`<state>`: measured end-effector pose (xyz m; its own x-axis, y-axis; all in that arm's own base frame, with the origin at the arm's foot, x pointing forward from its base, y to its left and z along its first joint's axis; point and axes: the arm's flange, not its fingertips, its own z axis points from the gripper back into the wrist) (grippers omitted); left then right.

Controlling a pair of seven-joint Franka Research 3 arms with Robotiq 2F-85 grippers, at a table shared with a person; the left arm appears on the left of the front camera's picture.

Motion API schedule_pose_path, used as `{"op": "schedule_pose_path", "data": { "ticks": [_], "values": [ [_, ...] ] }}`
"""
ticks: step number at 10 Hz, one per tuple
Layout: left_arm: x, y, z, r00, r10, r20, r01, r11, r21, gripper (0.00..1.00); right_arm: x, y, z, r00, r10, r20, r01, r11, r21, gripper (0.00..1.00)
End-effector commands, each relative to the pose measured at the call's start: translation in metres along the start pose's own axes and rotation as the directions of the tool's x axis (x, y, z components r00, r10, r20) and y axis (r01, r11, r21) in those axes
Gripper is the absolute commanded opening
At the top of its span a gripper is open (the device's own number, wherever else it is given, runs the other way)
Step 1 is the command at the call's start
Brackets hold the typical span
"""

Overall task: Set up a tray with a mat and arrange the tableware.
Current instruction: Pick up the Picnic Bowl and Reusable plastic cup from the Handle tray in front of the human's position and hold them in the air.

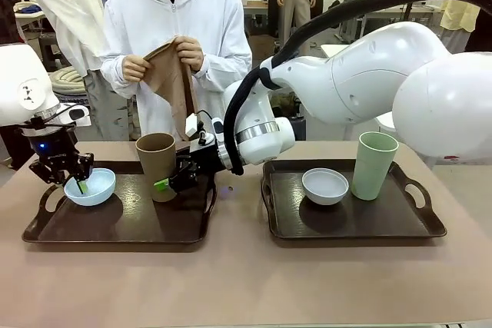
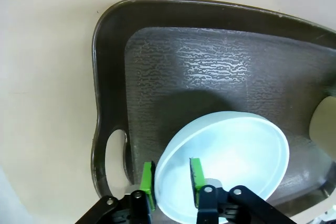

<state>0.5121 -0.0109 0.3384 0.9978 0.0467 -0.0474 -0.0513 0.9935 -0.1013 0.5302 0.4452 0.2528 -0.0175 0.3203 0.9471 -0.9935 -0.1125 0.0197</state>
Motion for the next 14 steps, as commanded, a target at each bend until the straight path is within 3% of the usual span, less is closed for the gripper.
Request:
{"op": "schedule_pose_path", "data": {
  "ticks": [1,2,4,5,6,7,8,9,14],
  "values": [
    [0.003,0.000,0.003,1.000,0.005,-0.008,-0.005,1.000,-0.021,0.00,-0.003,-0.001,-0.001,0.999,0.012,0.044,-0.011,1.000,-0.028,0.36],
    [0.003,0.000,0.003,1.000,0.002,-0.009,-0.003,1.000,-0.024,0.00,-0.004,-0.002,-0.001,0.999,0.012,0.044,-0.011,1.000,-0.029,0.00],
    [0.002,0.002,0.003,1.000,0.002,-0.012,-0.003,1.000,-0.020,0.00,-0.005,-0.002,0.000,0.999,0.011,0.040,-0.009,0.999,-0.034,0.00],
    [0.001,0.002,0.005,1.000,0.000,-0.009,0.000,1.000,-0.017,0.00,-0.005,-0.002,0.001,0.999,0.009,0.031,-0.008,0.999,-0.040,0.23],
    [0.001,0.002,0.008,1.000,-0.004,-0.007,0.004,1.000,-0.016,0.00,-0.004,-0.001,0.004,1.000,0.010,0.024,-0.009,0.999,-0.043,0.23],
    [0.000,0.002,0.013,1.000,-0.010,-0.006,0.010,1.000,-0.015,0.00,0.000,-0.001,0.010,1.000,0.010,0.022,-0.009,0.998,-0.058,0.00],
    [-0.004,0.000,0.022,0.999,-0.026,-0.033,0.026,1.000,-0.016,0.00,0.012,0.003,0.016,1.000,0.016,-0.001,-0.016,0.997,-0.074,0.22],
    [-0.011,-0.005,0.040,0.996,-0.039,-0.078,0.035,0.998,-0.046,0.00,0.037,0.012,0.026,0.999,0.037,-0.015,-0.037,0.997,-0.072,0.22],
    [-0.075,-0.053,0.187,0.993,-0.099,-0.067,0.095,0.994,-0.061,0.00,0.173,0.056,0.076,0.995,0.032,-0.099,-0.041,0.995,-0.088,0.22]
  ]
}}
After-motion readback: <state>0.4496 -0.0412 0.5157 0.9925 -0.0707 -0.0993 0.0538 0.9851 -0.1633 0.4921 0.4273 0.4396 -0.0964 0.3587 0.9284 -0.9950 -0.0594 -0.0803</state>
